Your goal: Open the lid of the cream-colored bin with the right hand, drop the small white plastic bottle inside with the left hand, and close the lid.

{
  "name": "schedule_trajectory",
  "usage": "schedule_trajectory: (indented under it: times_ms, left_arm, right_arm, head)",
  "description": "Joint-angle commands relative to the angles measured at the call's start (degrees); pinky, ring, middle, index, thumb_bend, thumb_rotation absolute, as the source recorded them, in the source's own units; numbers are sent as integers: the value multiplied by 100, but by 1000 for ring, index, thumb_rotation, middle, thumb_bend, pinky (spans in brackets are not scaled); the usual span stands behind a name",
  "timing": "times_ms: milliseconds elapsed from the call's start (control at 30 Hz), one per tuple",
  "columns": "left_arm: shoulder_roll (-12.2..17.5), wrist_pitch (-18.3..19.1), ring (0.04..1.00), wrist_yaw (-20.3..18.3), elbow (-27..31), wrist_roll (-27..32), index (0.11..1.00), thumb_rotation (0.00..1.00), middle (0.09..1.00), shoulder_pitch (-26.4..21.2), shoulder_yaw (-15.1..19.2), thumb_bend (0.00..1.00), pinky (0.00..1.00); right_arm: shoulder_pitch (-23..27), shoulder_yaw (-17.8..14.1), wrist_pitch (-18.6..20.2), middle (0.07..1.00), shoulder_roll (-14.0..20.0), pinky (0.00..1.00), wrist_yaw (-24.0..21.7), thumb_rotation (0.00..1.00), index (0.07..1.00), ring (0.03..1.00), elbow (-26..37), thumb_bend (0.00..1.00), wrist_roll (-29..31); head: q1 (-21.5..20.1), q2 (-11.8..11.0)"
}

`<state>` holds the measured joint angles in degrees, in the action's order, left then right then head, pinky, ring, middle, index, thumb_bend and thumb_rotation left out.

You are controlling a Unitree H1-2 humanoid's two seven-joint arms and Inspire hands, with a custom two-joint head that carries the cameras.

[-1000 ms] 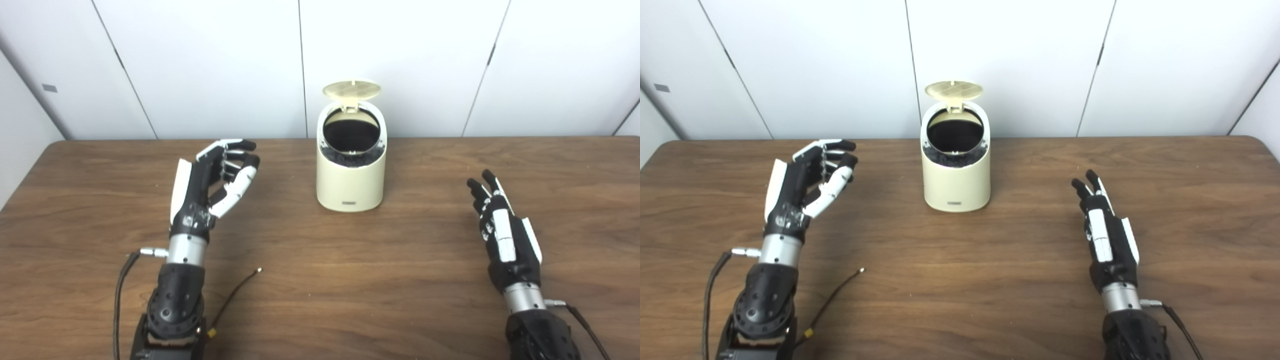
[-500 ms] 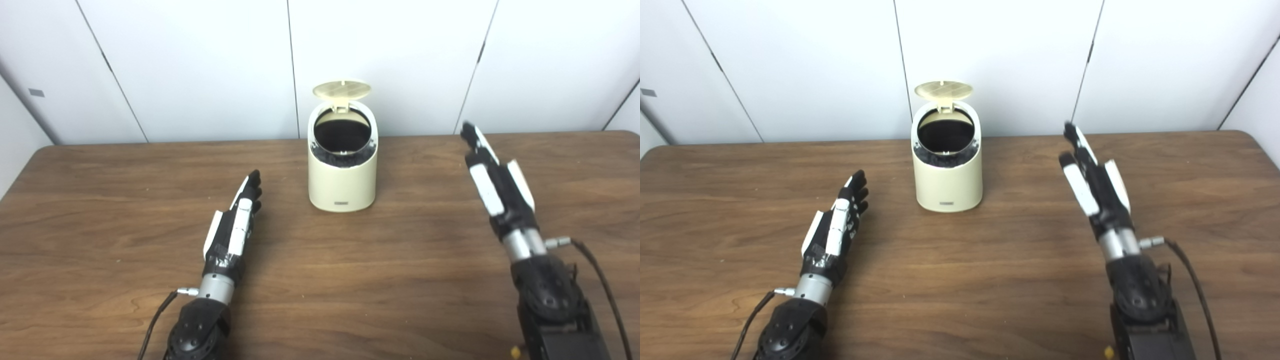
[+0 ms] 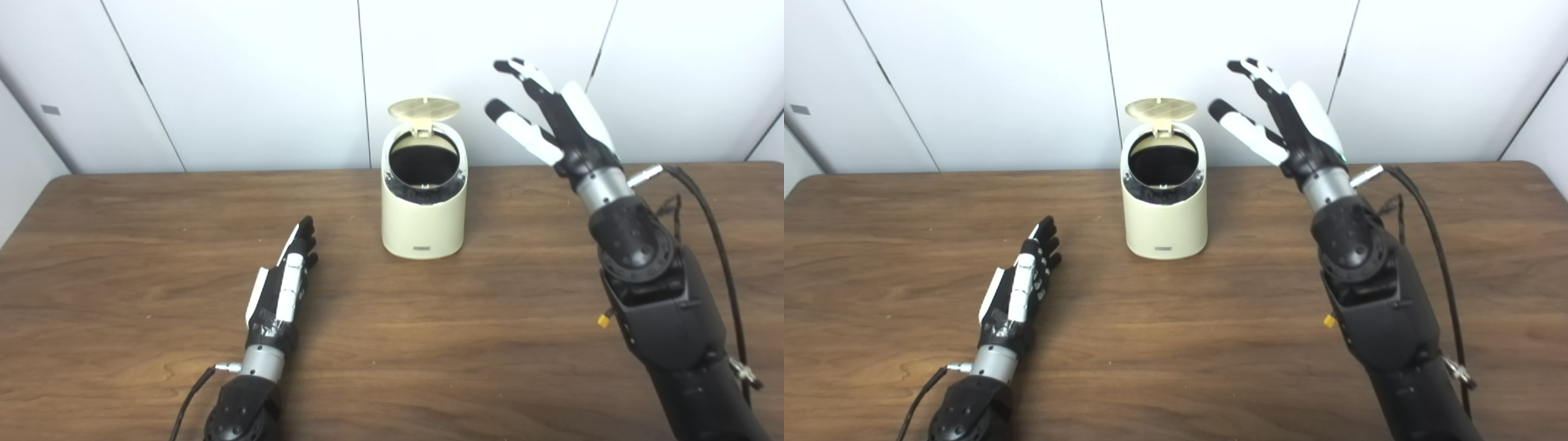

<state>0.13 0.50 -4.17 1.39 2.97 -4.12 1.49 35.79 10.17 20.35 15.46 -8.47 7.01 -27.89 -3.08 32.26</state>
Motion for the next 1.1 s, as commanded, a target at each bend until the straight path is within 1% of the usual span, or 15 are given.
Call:
schedule_trajectory:
  times_ms: [0, 167, 333, 400, 467, 533, 567, 700, 800, 900, 967, 1067]
  left_arm:
    - [-11, -59, 1000, 40, 115, 18, 1000, 1000, 1000, -40, -15, 655, 1000]
    - [-50, -11, 1000, 55, 153, 11, 1000, 1000, 1000, -54, -40, 656, 1000]
    - [-49, 5, 1000, 61, 188, -31, 1000, 1000, 1000, -52, -65, 647, 1000]
    - [-41, 29, 1000, 63, 205, -47, 1000, 1000, 1000, -52, -77, 648, 1000]
    - [-34, 68, 1000, 63, 230, -52, 1000, 1000, 1000, -55, -86, 644, 1000]
    - [-24, 92, 1000, 58, 250, -68, 1000, 1000, 1000, -54, -101, 640, 1000]
    - [-21, 98, 1000, 58, 254, -76, 1000, 1000, 1000, -55, -106, 640, 1000]
    - [14, 285, 1000, 127, 317, -269, 1000, 1000, 1000, -59, -154, 659, 1000]
    - [40, 306, 1000, 153, 333, -337, 1000, 1000, 1000, -62, -190, 665, 1000]
    - [43, 289, 1000, 194, 306, -374, 1000, 1000, 1000, -76, -203, 667, 1000]
    - [57, 302, 1000, 212, 285, -403, 1000, 1000, 1000, -83, -212, 679, 1000]
    - [72, 221, 1000, 243, 180, -437, 1000, 1000, 1000, -105, -224, 689, 1000]
  right_arm:
    - [429, 42, -79, 972, 65, 979, -25, 1000, 877, 994, -48, 588, -120]
    - [746, 79, -115, 998, -56, 1000, -41, 1000, 885, 1000, -429, 597, -89]
    - [970, 272, -135, 1000, -24, 1000, -82, 1000, 882, 1000, -692, 633, -322]
    - [1022, 335, -223, 1000, -23, 1000, -58, 1000, 882, 1000, -805, 642, -372]
    - [1061, 384, -374, 1000, -17, 1000, -32, 1000, 851, 1000, -917, 644, -368]
    - [1073, 432, -488, 1000, -4, 1000, -16, 1000, 790, 1000, -993, 670, -372]
    - [1073, 443, -525, 1000, 0, 1000, -13, 1000, 776, 1000, -1012, 676, -376]
    - [966, 522, -502, 1000, 45, 1000, -115, 1000, 753, 1000, -853, 705, -451]
    - [907, 560, -512, 1000, 82, 1000, -171, 1000, 741, 1000, -757, 720, -496]
    - [819, 602, -614, 987, 146, 1000, -200, 1000, 723, 1000, -649, 715, -536]
    - [748, 614, -660, 982, 174, 1000, -223, 1000, 699, 1000, -555, 691, -564]
    - [635, 623, -716, 981, 188, 1000, -228, 1000, 675, 1000, -449, 675, -620]
  head:
    - [2, 13]
    - [22, 1]
    - [26, 10]
    - [25, 15]
    - [30, 16]
    - [40, 28]
    - [40, 28]
    - [49, 33]
    - [59, 32]
    - [76, 28]
    - [78, 19]
    - [80, -47]
